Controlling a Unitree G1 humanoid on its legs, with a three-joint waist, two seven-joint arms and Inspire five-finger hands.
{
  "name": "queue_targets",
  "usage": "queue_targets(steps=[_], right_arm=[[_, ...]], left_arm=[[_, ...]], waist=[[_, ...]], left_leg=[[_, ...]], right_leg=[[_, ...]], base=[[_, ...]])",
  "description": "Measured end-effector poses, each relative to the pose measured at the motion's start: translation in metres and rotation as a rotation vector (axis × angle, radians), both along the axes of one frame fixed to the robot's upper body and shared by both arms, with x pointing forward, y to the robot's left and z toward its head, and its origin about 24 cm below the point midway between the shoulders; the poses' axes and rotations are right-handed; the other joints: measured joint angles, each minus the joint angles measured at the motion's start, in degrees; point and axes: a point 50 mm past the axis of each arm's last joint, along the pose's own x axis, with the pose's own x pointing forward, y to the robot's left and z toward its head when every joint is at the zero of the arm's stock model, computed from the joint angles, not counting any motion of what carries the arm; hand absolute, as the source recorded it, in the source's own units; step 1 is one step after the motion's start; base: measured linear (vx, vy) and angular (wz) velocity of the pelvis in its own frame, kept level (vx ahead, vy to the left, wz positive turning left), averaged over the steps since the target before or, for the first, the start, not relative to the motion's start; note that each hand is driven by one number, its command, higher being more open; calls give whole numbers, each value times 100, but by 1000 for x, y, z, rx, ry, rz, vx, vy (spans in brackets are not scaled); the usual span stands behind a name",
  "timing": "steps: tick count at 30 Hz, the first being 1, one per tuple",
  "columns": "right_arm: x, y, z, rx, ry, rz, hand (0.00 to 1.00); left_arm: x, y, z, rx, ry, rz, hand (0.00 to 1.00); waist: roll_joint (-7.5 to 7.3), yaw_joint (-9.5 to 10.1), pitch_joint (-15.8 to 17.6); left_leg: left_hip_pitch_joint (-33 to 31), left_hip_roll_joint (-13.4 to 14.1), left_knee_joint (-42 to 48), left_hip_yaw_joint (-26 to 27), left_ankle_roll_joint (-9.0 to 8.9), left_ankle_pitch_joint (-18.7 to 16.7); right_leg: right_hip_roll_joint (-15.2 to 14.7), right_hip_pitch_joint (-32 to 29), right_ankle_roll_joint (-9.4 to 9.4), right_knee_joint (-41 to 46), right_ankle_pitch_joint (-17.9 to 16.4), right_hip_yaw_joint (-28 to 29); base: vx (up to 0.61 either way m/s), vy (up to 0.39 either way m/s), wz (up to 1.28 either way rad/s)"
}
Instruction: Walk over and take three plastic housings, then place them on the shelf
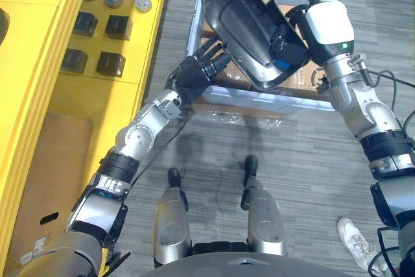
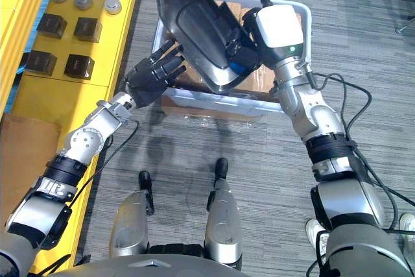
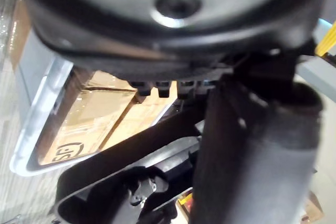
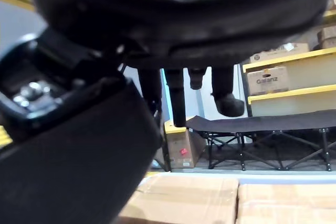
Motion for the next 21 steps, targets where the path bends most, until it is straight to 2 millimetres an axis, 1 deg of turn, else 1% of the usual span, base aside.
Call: queue_targets(steps=[2, 3, 5, 6, 7, 8, 9, 10, 11, 13, 14, 16, 19, 20, 21], right_arm=[[-1, 4, -11, 21, 31, 11, 0], [-1, 8, -21, 42, 55, 16, 0], [-3, 11, -31, 51, 83, 19, 0], [-4, 13, -40, 49, 108, 20, 0], [-7, 15, -51, 48, 141, 22, 0], [-8, 16, -56, 44, 158, 23, 0], [-10, 21, -67, 36, 191, 34, 0], [-12, 30, -77, 39, 220, 58, 0], [-13, 35, -81, 44, 234, 72, 0], [-16, 51, -92, 76, 271, 112, 0], [-17, 52, -94, 84, 278, 114, 0], [-21, 49, -103, 104, 309, 105, 0], [-27, 49, -117, 176, 351, 96, 0], [-34, 50, -129, 231, 387, 91, 0], [-41, 49, -138, 270, 410, 81, 0]], left_arm=[[-1, -6, -4, -8, 19, -15, 100], [-3, -8, -10, 6, 44, -12, 100], [-6, -12, -20, 38, 70, -14, 100], [-9, -13, -29, 68, 96, -9, 100], [-11, -13, -39, 109, 124, -2, 100], [-13, -14, -46, 121, 152, -7, 100], [-17, -15, -58, 145, 200, -13, 100], [-23, -18, -69, 189, 230, -37, 100], [-27, -21, -75, 207, 251, -56, 100], [-40, -35, -93, 215, 317, -113, 100], [-43, -38, -96, 208, 331, -117, 100], [-48, -42, -100, 210, 355, -102, 100], [-48, -39, -101, 218, 368, -47, 100], [-53, -39, -103, 209, 375, -20, 0], [-58, -40, -105, 194, 383, -1, 0]], waist=[[4, 6, -4], [4, 18, -5], [6, 35, -10], [6, 48, -46], [3, 81, -159], [8, 99, -220], [7, 124, -341], [0, 139, -458], [-1, 140, -517], [3, 148, -634], [-1, 164, -660], [0, 298, -697], [-8, 339, -756], [-11, 342, -842], [-11, 347, -896]], left_leg=[[66, -11, -57, -3, 0, 19], [139, -18, -104, -4, 3, 37], [240, -26, -179, -19, 0, 72], [282, -26, -232, -38, -7, 87], [303, -32, -318, -44, -9, 114], [313, -36, -362, -45, -11, 126], [311, -38, -405, -56, -14, 134], [312, -41, -446, -64, -18, 141], [310, -47, -463, -78, -27, 152], [317, -54, -464, -156, -29, 162], [317, -54, -466, -167, -29, 162], [347, -60, -464, -188, -29, 162], [367, -71, -467, -205, -28, 161], [380, -71, -476, -205, -28, 158], [413, -71, -497, -206, -30, 157]], right_leg=[[-13, 60, -1, -2, -1, -59], [-14, 127, -3, -19, -5, -73], [-13, 253, -4, -101, -6, -129], [-13, 307, -16, -131, -24, -186], [-9, 339, -18, -207, -27, -230], [-8, 337, -19, -218, -28, -238], [-6, 338, -26, -240, -33, -261], [-5, 340, -26, -262, -33, -279], [-6, 343, -25, -274, -29, -289], [-9, 405, -23, -280, -26, -347], [-9, 412, -23, -280, -26, -362], [-12, 470, -24, -280, -27, -383], [-19, 512, -22, -286, -42, -398], [-19, 528, -17, -295, -60, -403], [-19, 561, -10, -311, -70, -413]], base=[[-3, 3, 2], [-6, 5, 7], [-11, -4, 7], [-19, -16, 10], [-9, -16, 9], [7, -18, 7], [20, -8, 6], [38, -4, 7], [53, 4, 10], [57, 6, 15], [34, 5, 12], [18, 7, 8], [-11, 6, 3], [0, 0, 0], [0, 0, 0]])
